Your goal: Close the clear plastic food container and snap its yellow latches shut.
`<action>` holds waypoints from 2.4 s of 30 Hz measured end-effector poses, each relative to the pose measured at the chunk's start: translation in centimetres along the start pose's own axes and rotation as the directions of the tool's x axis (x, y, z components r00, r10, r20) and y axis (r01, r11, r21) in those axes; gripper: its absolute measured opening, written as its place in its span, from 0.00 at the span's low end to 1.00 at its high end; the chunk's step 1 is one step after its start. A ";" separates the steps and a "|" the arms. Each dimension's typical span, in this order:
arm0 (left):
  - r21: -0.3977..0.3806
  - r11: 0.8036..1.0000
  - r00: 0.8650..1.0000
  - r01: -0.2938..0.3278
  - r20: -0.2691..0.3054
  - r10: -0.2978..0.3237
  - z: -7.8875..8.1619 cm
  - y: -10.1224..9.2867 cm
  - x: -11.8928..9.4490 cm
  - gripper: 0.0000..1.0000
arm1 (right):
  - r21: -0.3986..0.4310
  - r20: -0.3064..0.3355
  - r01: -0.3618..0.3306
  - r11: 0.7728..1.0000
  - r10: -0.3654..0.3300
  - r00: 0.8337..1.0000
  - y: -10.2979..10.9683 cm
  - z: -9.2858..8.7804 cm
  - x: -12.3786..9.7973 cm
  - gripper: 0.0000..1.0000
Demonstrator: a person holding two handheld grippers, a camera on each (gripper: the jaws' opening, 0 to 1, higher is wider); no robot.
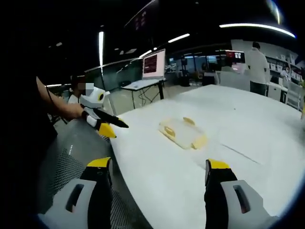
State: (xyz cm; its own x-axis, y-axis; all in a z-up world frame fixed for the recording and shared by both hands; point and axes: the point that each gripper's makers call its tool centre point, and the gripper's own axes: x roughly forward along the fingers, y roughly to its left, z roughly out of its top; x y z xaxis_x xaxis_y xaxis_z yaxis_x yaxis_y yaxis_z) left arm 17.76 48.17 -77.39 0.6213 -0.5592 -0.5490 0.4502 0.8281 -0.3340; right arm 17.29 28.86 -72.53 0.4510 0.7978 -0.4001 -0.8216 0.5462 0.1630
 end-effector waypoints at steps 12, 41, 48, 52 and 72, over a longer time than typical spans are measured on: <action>0.051 0.998 0.998 0.026 0.058 -0.029 2.0 0.7 0.9 0.66 | 0.017 0.059 0.031 0.999 -0.032 0.998 0.2 1.8 0.1 0.74; 0.206 0.942 0.964 0.263 -0.010 -0.267 5.6 3.1 0.3 0.92 | 0.049 0.053 0.222 0.974 -0.224 0.973 -1.4 4.8 3.7 0.79; 0.235 0.916 0.946 0.325 -0.070 -0.317 4.9 3.5 0.5 0.99 | 0.039 0.045 0.218 0.975 -0.220 0.975 -1.4 5.5 4.4 0.93; 0.313 0.887 0.941 0.339 -0.103 -0.323 4.7 3.9 0.8 0.98 | 0.053 0.049 0.194 0.980 -0.197 0.979 -1.4 5.9 4.9 0.99; 0.373 0.849 0.927 0.375 -0.171 -0.334 5.4 5.8 2.3 0.91 | -0.013 -0.058 0.164 0.986 -0.165 0.985 -2.1 4.5 6.6 0.90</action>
State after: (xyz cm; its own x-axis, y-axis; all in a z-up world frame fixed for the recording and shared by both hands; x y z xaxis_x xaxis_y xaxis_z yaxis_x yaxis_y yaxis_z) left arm 25.24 51.52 -76.44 0.3156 -0.7881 -0.5284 0.8542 0.4785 -0.2035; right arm 23.61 34.13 -71.44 0.5592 0.6808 -0.4731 -0.7409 0.6664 0.0832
